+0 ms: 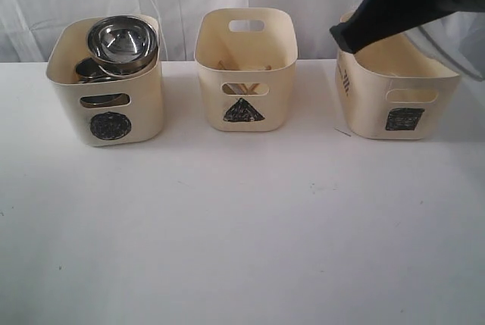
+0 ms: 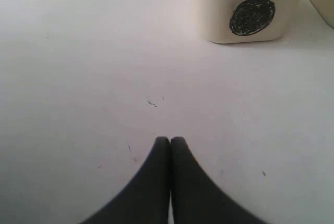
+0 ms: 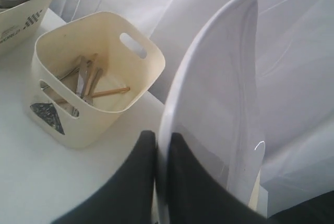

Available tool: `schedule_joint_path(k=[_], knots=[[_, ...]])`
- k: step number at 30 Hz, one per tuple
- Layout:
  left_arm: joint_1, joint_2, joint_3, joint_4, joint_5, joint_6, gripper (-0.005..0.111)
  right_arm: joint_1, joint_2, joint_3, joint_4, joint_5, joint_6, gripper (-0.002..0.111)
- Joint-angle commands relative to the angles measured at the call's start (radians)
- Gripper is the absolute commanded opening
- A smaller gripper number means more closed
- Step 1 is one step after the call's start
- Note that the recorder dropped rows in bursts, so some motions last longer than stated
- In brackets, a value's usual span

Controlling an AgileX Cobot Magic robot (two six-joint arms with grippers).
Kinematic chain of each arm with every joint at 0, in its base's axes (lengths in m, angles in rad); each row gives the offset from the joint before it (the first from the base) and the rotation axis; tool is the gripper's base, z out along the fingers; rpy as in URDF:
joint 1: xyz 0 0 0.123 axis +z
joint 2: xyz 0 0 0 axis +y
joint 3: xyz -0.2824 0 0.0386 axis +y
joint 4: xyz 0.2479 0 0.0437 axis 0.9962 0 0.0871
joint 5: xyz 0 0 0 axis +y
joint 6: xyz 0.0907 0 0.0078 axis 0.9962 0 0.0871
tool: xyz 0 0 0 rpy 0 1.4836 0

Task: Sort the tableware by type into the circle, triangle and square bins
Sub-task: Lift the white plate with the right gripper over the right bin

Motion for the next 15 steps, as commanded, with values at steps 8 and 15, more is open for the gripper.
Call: schedule_joint_path(k=[8, 15], knots=[[0.001, -0.004, 0.005, -0.007, -0.004, -0.004, 0.0, -0.197, 0.129, -0.057, 0.007, -0.293, -0.026, 0.0], [0.001, -0.004, 0.005, -0.007, -0.004, -0.004, 0.0, -0.262, 0.222, -0.073, 0.007, -0.361, -0.033, 0.0]])
